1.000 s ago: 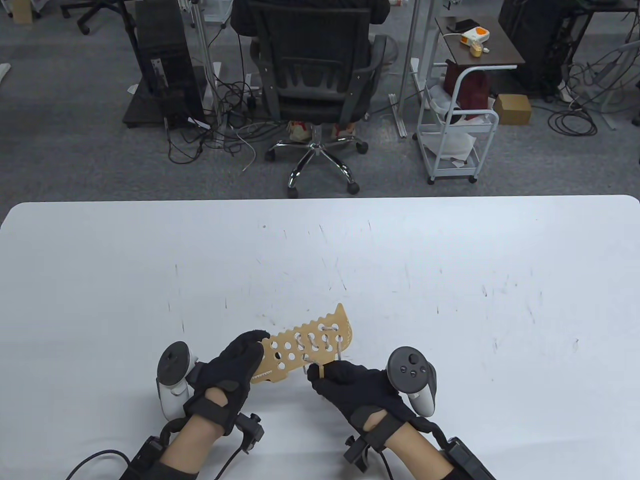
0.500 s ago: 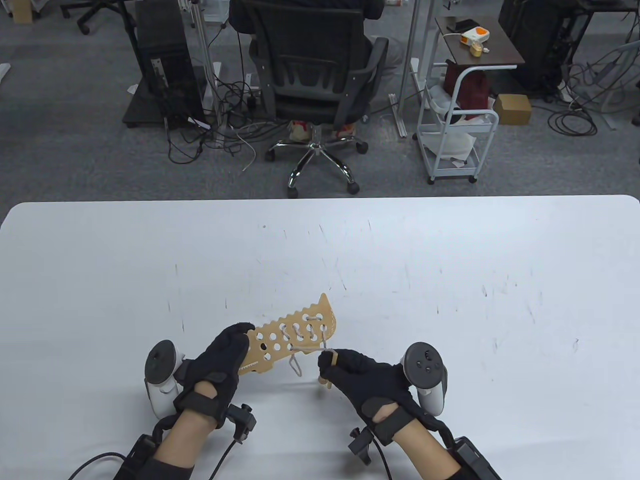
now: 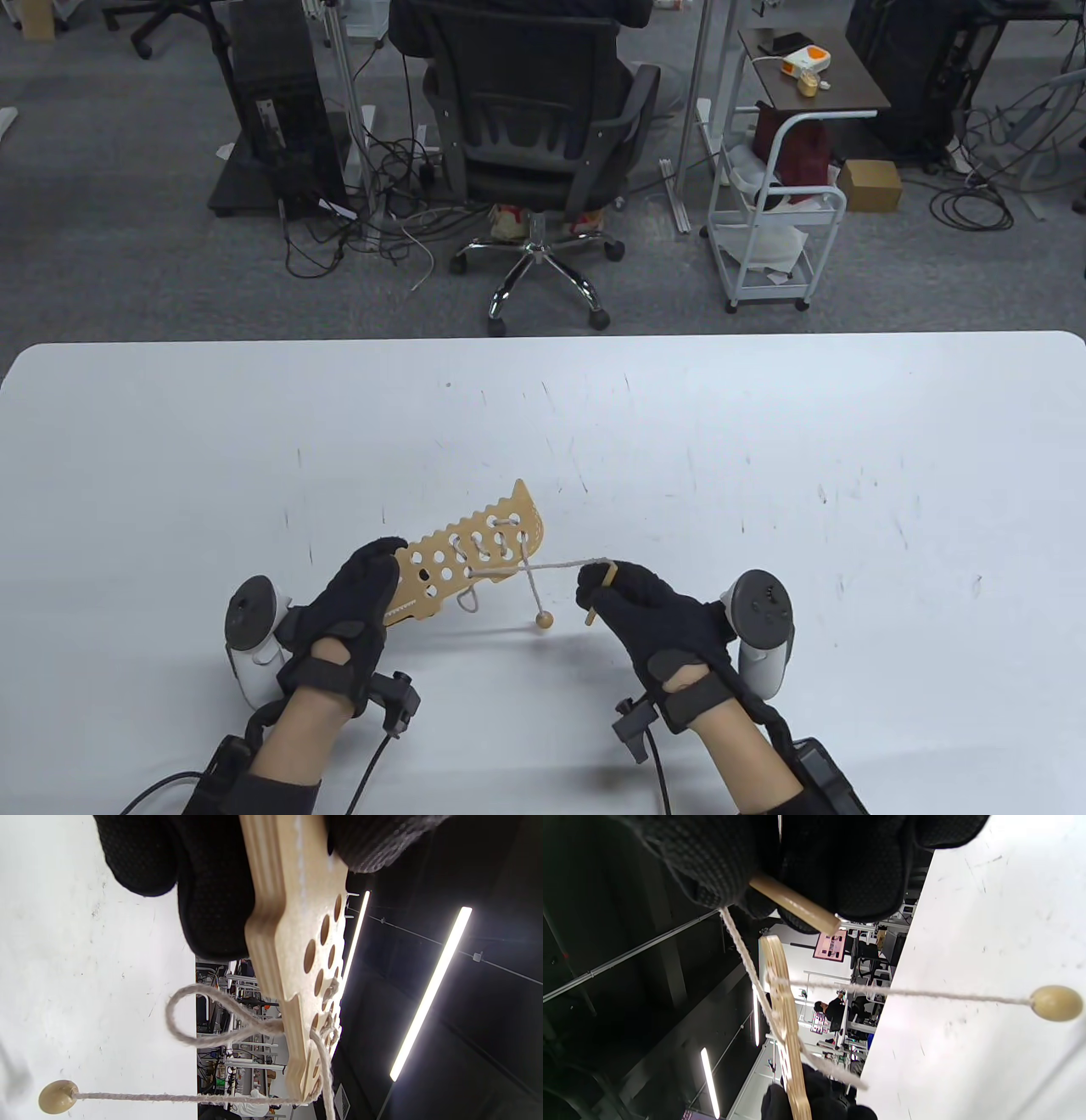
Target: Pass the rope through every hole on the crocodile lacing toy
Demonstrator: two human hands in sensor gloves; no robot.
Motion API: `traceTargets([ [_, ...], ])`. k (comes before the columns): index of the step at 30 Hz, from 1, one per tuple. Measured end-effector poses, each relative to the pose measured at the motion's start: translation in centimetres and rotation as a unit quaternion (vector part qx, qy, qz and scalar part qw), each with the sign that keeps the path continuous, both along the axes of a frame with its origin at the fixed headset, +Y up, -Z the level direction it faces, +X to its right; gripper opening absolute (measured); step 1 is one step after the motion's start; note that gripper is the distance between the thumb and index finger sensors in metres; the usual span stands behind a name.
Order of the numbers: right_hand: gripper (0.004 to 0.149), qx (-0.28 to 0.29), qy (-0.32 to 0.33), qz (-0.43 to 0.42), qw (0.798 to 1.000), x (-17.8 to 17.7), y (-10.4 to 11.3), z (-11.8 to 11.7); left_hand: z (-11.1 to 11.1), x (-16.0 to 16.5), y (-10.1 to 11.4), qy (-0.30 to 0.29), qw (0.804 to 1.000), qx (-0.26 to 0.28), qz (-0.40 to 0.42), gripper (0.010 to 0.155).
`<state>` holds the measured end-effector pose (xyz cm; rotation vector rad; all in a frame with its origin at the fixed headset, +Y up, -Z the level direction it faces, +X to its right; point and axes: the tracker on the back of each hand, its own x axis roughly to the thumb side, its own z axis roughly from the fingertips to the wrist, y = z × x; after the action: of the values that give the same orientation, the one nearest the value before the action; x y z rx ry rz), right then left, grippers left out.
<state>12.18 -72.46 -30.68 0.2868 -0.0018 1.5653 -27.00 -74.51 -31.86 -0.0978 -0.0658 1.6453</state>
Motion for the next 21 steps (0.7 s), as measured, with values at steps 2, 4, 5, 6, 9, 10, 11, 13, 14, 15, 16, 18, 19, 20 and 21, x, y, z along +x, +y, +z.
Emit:
traceTargets([
  [2,0.042,0.000,-0.009,-0.005,1.000,0.4,0.1,-0.2,-0.2,-0.3,-0.1,0.006,1.000,-0.001,-0.005,0.053],
  [4,0.041,0.002,-0.018,-0.007,1.000,0.9,0.2,-0.3,-0.3,-0.7,-0.3,0.012,1.000,-0.006,-0.004,0.053],
  [5,0.041,0.003,-0.024,-0.008,1.000,1.1,0.2,-0.4,-0.4,-0.8,-0.4,0.016,1.000,-0.008,-0.004,0.053],
  [6,0.041,0.003,-0.029,-0.009,1.000,1.3,0.2,-0.4,-0.4,-1.0,-0.4,0.020,1.000,-0.009,-0.005,0.053],
  [9,0.042,0.004,-0.041,-0.011,0.999,1.8,0.3,-0.6,-0.6,-1.5,-0.5,0.029,0.999,-0.012,-0.004,0.053],
  [10,0.041,0.004,-0.046,-0.014,0.999,2.0,0.3,-0.6,-0.6,-1.7,-0.6,0.033,0.999,-0.014,-0.004,0.053],
  [11,0.042,0.003,-0.049,-0.016,0.999,2.1,0.3,-0.7,-0.7,-1.8,-0.6,0.036,0.999,-0.015,-0.004,0.053],
  [13,0.042,0.002,-0.056,-0.021,0.998,2.5,0.3,-0.8,-0.7,-2.1,-0.8,0.043,0.999,-0.018,-0.001,0.053],
  [14,0.041,0.002,-0.057,-0.022,0.998,2.6,0.3,-0.8,-0.8,-2.2,-0.8,0.046,0.999,-0.018,-0.001,0.053],
  [15,0.041,0.002,-0.064,-0.025,0.998,2.9,0.4,-0.8,-0.8,-2.4,-0.8,0.050,0.999,-0.020,0.000,0.053],
  [16,0.041,0.002,-0.066,-0.026,0.997,3.0,0.4,-0.9,-0.8,-2.5,-0.9,0.052,0.998,-0.021,0.000,0.053],
  [18,0.041,0.002,-0.076,-0.031,0.997,3.4,0.4,-1.0,-0.9,-2.8,-1.0,0.058,0.998,-0.024,0.001,0.053],
  [19,0.041,0.001,-0.080,-0.033,0.996,3.6,0.4,-1.0,-0.9,-2.9,-1.0,0.062,0.998,-0.024,0.003,0.053],
  [20,0.041,0.000,-0.087,-0.036,0.996,3.8,0.4,-1.0,-1.0,-3.1,-1.1,0.063,0.998,-0.026,0.003,0.053],
  [21,0.041,-0.003,-0.093,-0.037,0.995,4.0,0.4,-1.0,-1.0,-3.2,-1.1,0.065,0.998,-0.027,0.003,0.053],
])
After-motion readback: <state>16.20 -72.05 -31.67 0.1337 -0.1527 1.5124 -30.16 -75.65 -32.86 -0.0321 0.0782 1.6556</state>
